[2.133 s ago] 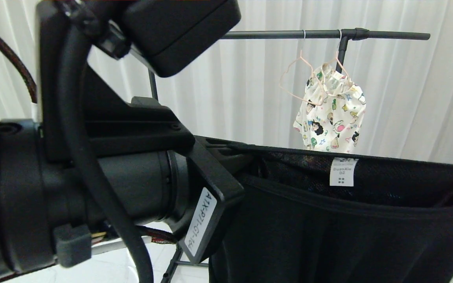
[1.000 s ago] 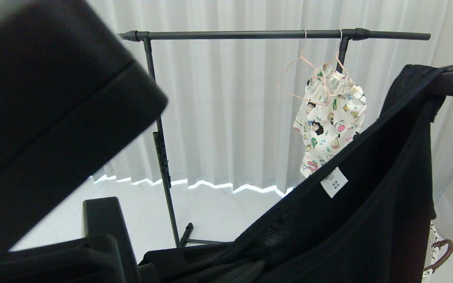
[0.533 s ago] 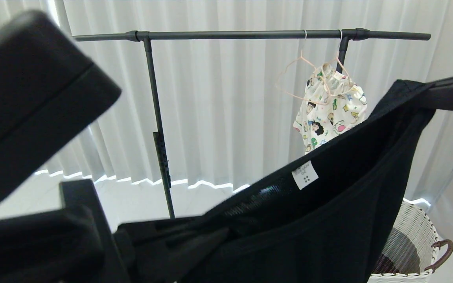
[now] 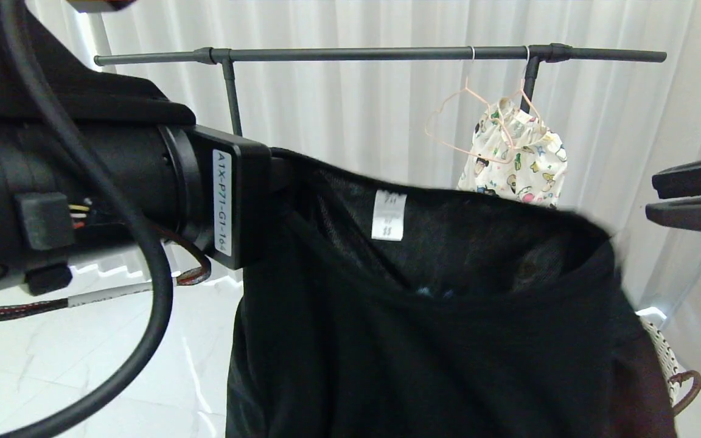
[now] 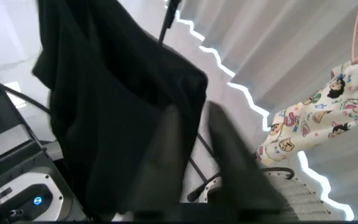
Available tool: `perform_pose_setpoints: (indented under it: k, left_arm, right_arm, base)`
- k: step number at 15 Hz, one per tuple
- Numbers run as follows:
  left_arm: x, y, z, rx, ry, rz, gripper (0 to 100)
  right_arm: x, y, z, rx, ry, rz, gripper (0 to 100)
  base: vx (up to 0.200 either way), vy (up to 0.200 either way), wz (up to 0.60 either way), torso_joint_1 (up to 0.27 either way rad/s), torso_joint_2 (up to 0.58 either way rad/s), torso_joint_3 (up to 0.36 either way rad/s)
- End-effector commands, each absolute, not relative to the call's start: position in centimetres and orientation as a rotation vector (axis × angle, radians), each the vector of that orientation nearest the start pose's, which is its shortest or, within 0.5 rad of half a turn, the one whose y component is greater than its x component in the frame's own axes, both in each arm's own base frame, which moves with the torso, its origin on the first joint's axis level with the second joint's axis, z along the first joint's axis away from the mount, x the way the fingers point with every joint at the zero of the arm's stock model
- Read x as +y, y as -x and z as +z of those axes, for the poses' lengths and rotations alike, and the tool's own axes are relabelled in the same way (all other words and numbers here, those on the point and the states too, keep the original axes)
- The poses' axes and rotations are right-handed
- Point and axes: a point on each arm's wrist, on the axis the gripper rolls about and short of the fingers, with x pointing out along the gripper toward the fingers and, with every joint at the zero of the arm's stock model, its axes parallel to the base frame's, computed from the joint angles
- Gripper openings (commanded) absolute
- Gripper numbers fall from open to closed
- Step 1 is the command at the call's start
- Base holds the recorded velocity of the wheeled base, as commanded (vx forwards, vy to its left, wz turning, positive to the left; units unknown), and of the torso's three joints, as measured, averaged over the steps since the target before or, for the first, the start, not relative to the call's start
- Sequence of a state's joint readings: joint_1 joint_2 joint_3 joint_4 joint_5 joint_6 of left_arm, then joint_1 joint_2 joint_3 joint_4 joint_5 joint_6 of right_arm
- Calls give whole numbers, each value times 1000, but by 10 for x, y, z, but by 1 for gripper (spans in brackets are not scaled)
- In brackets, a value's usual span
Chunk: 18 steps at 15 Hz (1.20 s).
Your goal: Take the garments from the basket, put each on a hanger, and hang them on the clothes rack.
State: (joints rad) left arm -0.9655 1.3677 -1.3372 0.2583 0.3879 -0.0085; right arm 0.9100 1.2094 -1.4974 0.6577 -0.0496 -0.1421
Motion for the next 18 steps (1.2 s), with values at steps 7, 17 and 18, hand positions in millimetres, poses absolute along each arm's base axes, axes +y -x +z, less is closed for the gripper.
perform_pose_setpoints:
  k: [7,17,18]
  left_arm:
    - [-151,-121,295,310,-307,-462,0]
    - [-92,-129,257,428,-308,-230,0]
    - [-91,-129,254,435,-310,-228,0]
  right_arm:
    - [78,-87,332,377,381,520,100]
    - [26,-75,284,504,344,107,100]
    - [25,-75,278,501,340,103,100]
  base:
    - [0,0,0,0,0,0]
    - [0,0,0,0,0,0]
    - [0,0,0,0,0,0]
